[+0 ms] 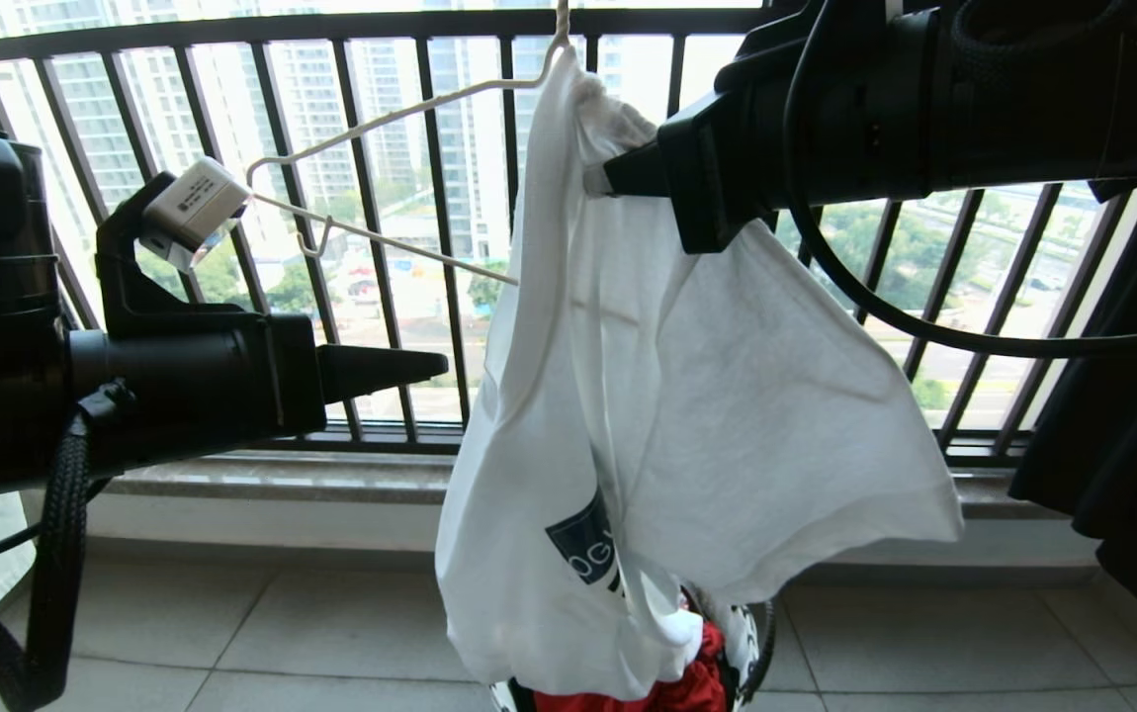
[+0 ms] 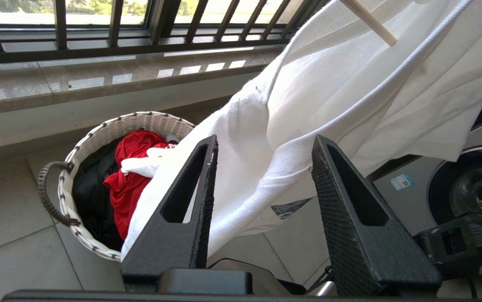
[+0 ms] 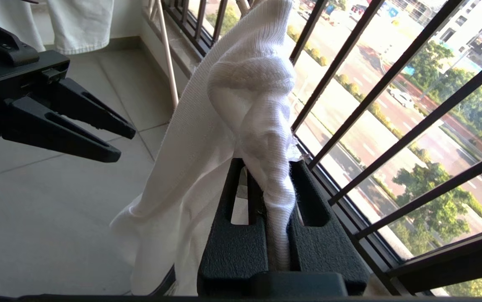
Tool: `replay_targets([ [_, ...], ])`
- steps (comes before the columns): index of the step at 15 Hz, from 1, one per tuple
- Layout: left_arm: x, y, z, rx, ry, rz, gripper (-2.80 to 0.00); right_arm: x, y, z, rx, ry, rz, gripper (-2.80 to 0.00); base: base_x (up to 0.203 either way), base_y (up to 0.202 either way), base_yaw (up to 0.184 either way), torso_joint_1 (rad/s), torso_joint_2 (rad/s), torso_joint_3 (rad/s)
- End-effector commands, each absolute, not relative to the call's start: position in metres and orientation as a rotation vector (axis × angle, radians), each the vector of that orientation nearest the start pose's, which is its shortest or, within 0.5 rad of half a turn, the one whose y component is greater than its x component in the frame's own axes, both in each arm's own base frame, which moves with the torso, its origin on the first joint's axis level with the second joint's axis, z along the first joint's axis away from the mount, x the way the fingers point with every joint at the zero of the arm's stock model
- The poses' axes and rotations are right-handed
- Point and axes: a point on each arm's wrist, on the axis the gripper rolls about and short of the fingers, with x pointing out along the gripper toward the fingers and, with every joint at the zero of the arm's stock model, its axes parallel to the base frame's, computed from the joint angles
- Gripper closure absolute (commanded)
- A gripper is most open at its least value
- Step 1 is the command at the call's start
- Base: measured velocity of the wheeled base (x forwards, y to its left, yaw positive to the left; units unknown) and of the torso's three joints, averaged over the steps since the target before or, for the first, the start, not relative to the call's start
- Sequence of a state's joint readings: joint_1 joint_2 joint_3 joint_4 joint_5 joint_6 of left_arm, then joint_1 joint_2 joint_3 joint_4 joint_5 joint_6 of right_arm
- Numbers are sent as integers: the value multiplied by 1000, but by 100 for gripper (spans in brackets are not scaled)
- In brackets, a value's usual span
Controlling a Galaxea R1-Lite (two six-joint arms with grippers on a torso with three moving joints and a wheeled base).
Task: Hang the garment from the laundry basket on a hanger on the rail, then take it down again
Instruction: Hang the clothes on the clothes rack
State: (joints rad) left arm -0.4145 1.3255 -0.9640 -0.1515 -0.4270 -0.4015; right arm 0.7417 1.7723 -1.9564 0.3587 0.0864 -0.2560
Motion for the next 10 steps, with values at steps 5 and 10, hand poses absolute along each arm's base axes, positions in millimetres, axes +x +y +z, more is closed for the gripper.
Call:
replay_targets([
  [5, 204, -106, 267, -375, 424, -797, -280, 224, 230, 380, -307, 63, 881, 0, 0, 0, 0, 0, 0, 0],
  [10, 219, -111, 256, -360, 366, -703, -280, 217, 233, 381, -308, 62, 897, 0, 0, 0, 0, 0, 0, 0],
])
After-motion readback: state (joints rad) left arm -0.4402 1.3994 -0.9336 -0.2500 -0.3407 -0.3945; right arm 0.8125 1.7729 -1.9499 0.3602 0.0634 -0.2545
